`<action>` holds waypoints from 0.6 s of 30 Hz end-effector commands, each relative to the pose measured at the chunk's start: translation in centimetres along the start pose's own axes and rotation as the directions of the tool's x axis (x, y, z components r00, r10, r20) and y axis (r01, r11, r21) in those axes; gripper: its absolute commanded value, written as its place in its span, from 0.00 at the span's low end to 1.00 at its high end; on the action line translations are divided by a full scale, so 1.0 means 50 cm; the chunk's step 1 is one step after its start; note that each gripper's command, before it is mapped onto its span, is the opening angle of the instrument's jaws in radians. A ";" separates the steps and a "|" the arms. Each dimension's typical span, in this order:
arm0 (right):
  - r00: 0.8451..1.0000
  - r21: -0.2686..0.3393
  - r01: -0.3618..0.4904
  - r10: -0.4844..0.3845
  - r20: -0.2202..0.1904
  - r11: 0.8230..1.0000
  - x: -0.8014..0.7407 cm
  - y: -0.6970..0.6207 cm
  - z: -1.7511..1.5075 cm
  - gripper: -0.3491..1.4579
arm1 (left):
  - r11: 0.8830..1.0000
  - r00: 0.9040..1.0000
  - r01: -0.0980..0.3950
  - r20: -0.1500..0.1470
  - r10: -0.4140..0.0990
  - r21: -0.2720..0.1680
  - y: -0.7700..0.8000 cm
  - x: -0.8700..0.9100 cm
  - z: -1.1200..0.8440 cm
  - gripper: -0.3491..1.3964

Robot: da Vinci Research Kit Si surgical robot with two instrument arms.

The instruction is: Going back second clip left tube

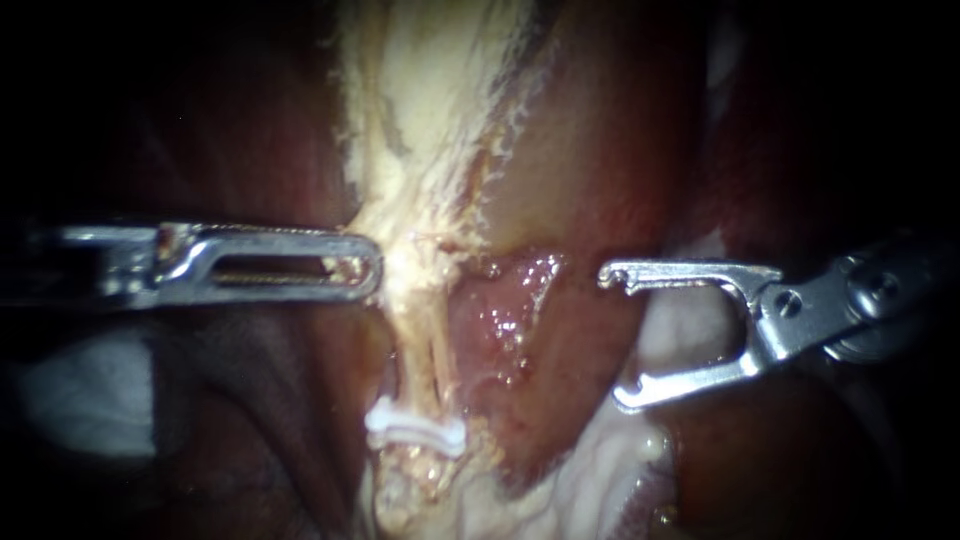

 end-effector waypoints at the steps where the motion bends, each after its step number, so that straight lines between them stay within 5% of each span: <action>1: 1.000 0.000 0.000 0.000 0.000 1.000 0.0000 -0.0001 0.0001 0.52 | 1.000 1.000 0.001 -0.002 -0.001 0.002 0.0001 -0.0002 0.0008 0.00; 9: 1.000 0.000 0.006 -0.006 0.000 1.000 0.0003 -0.0003 0.0001 0.52 | 1.000 1.000 0.004 -0.008 -0.004 0.010 -0.0014 -0.0009 0.0049 0.00; 18: 1.000 0.000 0.006 -0.006 0.000 1.000 0.0003 -0.0004 0.0000 0.52 | 1.000 1.000 0.003 -0.010 -0.003 0.013 -0.0012 -0.0006 0.0044 0.00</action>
